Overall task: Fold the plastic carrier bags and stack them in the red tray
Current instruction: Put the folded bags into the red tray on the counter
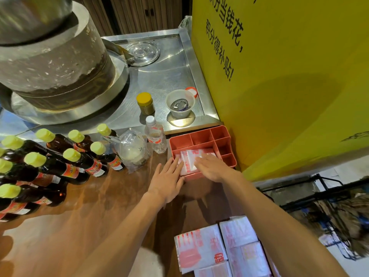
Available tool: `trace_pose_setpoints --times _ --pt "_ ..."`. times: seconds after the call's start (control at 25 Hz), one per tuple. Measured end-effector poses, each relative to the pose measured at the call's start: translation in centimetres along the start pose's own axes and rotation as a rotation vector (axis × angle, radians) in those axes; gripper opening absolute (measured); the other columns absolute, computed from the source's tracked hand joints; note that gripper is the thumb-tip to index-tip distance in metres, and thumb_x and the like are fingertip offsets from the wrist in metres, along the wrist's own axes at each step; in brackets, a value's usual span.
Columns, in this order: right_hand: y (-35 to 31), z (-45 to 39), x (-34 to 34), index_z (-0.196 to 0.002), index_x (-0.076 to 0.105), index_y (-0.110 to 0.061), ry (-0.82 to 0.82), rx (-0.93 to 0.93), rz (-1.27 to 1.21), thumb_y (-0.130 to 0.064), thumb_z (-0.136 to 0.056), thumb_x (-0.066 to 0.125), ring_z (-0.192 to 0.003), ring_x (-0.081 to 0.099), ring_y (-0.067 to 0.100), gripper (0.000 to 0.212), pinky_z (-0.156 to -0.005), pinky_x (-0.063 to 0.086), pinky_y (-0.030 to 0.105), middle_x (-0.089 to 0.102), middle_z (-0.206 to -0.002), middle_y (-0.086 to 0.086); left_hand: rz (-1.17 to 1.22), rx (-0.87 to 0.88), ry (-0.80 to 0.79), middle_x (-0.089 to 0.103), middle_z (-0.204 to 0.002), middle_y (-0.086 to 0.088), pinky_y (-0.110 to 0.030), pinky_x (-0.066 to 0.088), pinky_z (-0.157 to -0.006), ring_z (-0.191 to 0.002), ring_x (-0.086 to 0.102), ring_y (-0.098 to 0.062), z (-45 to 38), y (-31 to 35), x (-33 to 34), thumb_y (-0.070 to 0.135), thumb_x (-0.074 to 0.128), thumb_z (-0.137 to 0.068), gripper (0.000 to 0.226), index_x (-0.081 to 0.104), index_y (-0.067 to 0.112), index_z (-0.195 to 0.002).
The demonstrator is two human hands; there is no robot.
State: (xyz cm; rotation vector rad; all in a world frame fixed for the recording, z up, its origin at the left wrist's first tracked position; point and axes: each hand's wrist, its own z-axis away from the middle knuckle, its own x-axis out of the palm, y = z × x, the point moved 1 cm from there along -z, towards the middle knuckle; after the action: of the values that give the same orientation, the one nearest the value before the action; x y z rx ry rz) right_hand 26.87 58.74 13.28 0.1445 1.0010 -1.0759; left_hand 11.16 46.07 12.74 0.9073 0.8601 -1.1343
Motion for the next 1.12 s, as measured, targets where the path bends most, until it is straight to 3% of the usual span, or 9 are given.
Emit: trace_pose_setpoints --times 0.12,0.2,0.4,0.48,0.56,0.72,0.84,0.96,1.12 --pt "0.9 5.0 2.3 -0.157 0.027 -0.032 0.411 -0.01 -0.213 -0.046 -0.107 0.036 -0.154 0.014 0.015 0.053 -0.123 0.013 0.039 0.019 -0.166 -0.009 0.075 0.005 0.07 -0.003 -0.167 0.003 -0.039 0.003 -0.123 -0.154 -0.005 -0.017 3.5 0.4 1.8 0.047 0.024 -0.105 0.062 0.001 0.027 -0.16" --pt "2.7 8.3 5.4 -0.154 0.034 -0.028 0.529 0.047 -0.298 -0.037 -0.104 0.045 -0.149 0.027 0.014 0.052 -0.121 0.024 0.037 0.033 -0.161 -0.006 0.141 -0.024 0.079 0.0 -0.168 0.001 -0.039 0.01 -0.123 -0.154 0.002 -0.02 6.2 0.7 4.1 0.047 0.031 -0.104 0.065 0.003 0.027 -0.16" --pt "7.2 15.8 13.6 -0.145 0.045 -0.009 0.524 0.309 -0.479 -0.019 -0.097 0.056 -0.126 0.052 0.026 0.05 -0.1 0.042 0.034 0.052 -0.141 0.011 0.36 -0.311 0.043 0.027 -0.161 -0.005 -0.041 0.035 -0.115 -0.145 0.032 -0.024 12.8 2.3 11.0 0.05 0.043 -0.101 0.068 0.019 0.021 -0.157" --pt "7.9 17.9 15.9 -0.142 0.048 -0.009 0.497 0.42 -0.47 -0.021 -0.097 0.059 -0.113 0.056 0.024 0.049 -0.089 0.042 0.031 0.057 -0.13 0.012 0.451 -0.382 0.04 0.046 -0.148 -0.006 -0.039 0.044 -0.105 -0.131 0.049 -0.025 14.7 3.4 13.3 0.051 0.046 -0.1 0.063 0.033 0.017 -0.151" --pt "8.3 19.0 17.4 -0.138 0.05 -0.011 0.455 0.508 -0.413 -0.032 -0.097 0.059 -0.115 0.057 0.024 0.047 -0.089 0.043 0.032 0.057 -0.127 0.011 0.644 -0.461 0.028 0.054 -0.14 -0.003 -0.034 0.051 -0.093 -0.123 0.057 -0.023 16.2 4.9 14.4 0.052 0.05 -0.098 0.059 0.041 0.017 -0.145" --pt "7.9 18.9 18.9 -0.131 0.051 -0.009 0.419 0.586 -0.379 -0.04 -0.094 0.063 -0.111 0.061 0.026 0.05 -0.089 0.05 0.035 0.058 -0.126 0.011 1.061 -0.683 -0.014 0.057 -0.135 -0.008 -0.011 0.046 -0.063 -0.112 0.06 -0.019 17.6 8.3 14.9 0.031 0.058 -0.099 0.052 0.041 0.009 -0.143" --pt "7.5 17.5 19.3 -0.131 0.05 -0.008 0.417 0.612 -0.344 -0.05 -0.092 0.062 -0.113 0.059 0.026 0.058 -0.089 0.051 0.037 0.054 -0.13 0.011 1.329 -0.847 0.005 0.059 -0.127 -0.012 -0.018 0.049 -0.063 -0.107 0.062 -0.023 17.2 9.7 14.4 0.022 0.063 -0.098 0.051 0.039 0.007 -0.14" --pt "7.4 16.4 19.7 -0.122 0.052 -0.008 0.413 0.645 -0.337 -0.055 -0.089 0.062 -0.107 0.059 0.028 0.058 -0.085 0.053 0.037 0.053 -0.123 0.012 1.48 -0.998 0.014 0.059 -0.108 -0.009 -0.023 0.044 -0.056 -0.085 0.06 -0.016 16.3 10.3 13.7 0.018 0.066 -0.096 0.037 0.044 0.006 -0.123" --pt "7.9 15.6 20.0 -0.119 0.051 -0.008 0.451 0.659 -0.359 -0.053 -0.082 0.071 -0.106 0.058 0.027 0.061 -0.082 0.052 0.035 0.053 -0.117 0.01 1.536 -0.938 -0.047 0.07 -0.107 -0.01 -0.023 0.049 -0.056 -0.084 0.068 -0.017 15.3 10.1 14.0 0.015 0.066 -0.095 0.02 0.062 0.002 -0.111"
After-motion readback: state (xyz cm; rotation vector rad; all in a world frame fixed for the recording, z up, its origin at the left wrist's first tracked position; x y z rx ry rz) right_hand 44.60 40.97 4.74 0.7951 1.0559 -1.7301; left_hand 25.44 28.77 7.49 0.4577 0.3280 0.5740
